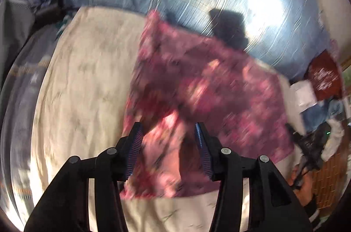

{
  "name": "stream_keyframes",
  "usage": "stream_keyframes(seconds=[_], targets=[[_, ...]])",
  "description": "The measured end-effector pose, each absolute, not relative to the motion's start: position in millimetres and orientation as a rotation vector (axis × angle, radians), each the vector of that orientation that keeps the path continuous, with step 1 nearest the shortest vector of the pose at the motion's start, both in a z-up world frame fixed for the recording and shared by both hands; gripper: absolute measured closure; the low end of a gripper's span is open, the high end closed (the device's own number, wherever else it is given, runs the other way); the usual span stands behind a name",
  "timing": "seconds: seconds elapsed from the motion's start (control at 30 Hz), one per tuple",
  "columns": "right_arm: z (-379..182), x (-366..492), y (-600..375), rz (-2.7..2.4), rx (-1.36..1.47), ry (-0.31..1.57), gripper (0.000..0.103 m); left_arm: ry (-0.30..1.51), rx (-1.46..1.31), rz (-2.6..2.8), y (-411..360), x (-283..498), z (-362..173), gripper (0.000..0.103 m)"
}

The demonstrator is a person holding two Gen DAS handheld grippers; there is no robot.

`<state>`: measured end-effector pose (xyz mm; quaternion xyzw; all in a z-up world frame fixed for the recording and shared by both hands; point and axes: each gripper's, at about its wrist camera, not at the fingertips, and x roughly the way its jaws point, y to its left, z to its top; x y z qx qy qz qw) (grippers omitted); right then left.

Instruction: Fold small clothes

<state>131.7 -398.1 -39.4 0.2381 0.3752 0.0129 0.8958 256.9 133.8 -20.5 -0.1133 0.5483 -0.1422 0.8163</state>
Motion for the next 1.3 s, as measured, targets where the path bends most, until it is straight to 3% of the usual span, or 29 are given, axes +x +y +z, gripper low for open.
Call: stream_keyframes(seconds=[0.07, 0.2, 0.27, 0.33, 0.4, 0.47, 0.57, 0.63, 0.7, 1.0, 1.07, 1.1, 1.13, 1.17, 1.23, 1.3], targets=[[-33.6, 126.1, -396.9, -0.007, 0.508, 0.775, 0.074, 1.188, -0.232, -0.27, 135.3, 248.0, -42.1, 0.057], [-8.8, 127.3, -363.3, 0.018, 0.483, 0.788, 0.068, 1.177, -0.306, -0.271, 156.5, 235.1, -25.8, 0.059], [-1.3, 125.0, -327.0, 0.062, 0.393, 0.8, 0.067, 1.171, -0.312, -0.251, 168.3, 228.4, -19.6, 0.059], [-2.7, 122.9, -286.3, 0.126, 0.293, 0.822, 0.056, 1.173, -0.342, -0.256, 181.0, 222.8, -16.1, 0.058], [-10.4, 120.8, -238.0, 0.193, 0.179, 0.849, 0.053, 1.195, -0.387, -0.275, 190.9, 219.3, -16.0, 0.055], [-20.0, 114.7, -190.3, 0.276, 0.052, 0.867, 0.053, 1.228, -0.414, -0.313, 193.2, 223.0, -21.6, 0.049], [-27.3, 109.7, -126.2, 0.351, -0.136, 0.843, 0.051, 1.258, -0.406, -0.316, 199.8, 224.7, -22.0, 0.049], [-30.1, 108.2, -90.9, 0.375, -0.247, 0.805, 0.039, 1.265, -0.398, -0.314, 203.7, 226.7, -20.1, 0.045], [-34.8, 108.8, -60.5, 0.375, -0.377, 0.761, 0.034, 1.273, -0.395, -0.319, 207.0, 231.2, -20.6, 0.043], [-64.7, 138.7, 21.3, 0.271, -0.745, 0.623, 0.034, 1.345, -0.431, -0.321, 211.0, 280.7, -32.2, 0.043], [-65.9, 147.5, 25.7, 0.231, -0.804, 0.573, 0.037, 1.358, -0.444, -0.351, 207.0, 294.5, -32.7, 0.043], [-64.0, 150.4, 23.2, 0.234, -0.803, 0.552, 0.049, 1.365, -0.454, -0.368, 204.6, 301.6, -33.0, 0.043], [-60.9, 153.8, 18.5, 0.249, -0.784, 0.548, 0.077, 1.369, -0.465, -0.378, 201.8, 308.8, -33.2, 0.042], [-56.9, 157.2, 12.9, 0.261, -0.755, 0.552, 0.091, 1.371, -0.477, -0.386, 198.7, 315.9, -33.3, 0.039], [-46.2, 156.3, 2.5, 0.279, -0.699, 0.522, 0.092, 1.37, -0.497, -0.401, 191.6, 330.7, -34.3, 0.027], [-36.4, 153.2, -7.1, 0.284, -0.664, 0.492, 0.094, 1.374, -0.517, -0.428, 178.7, 346.0, -36.9, 0.026]])
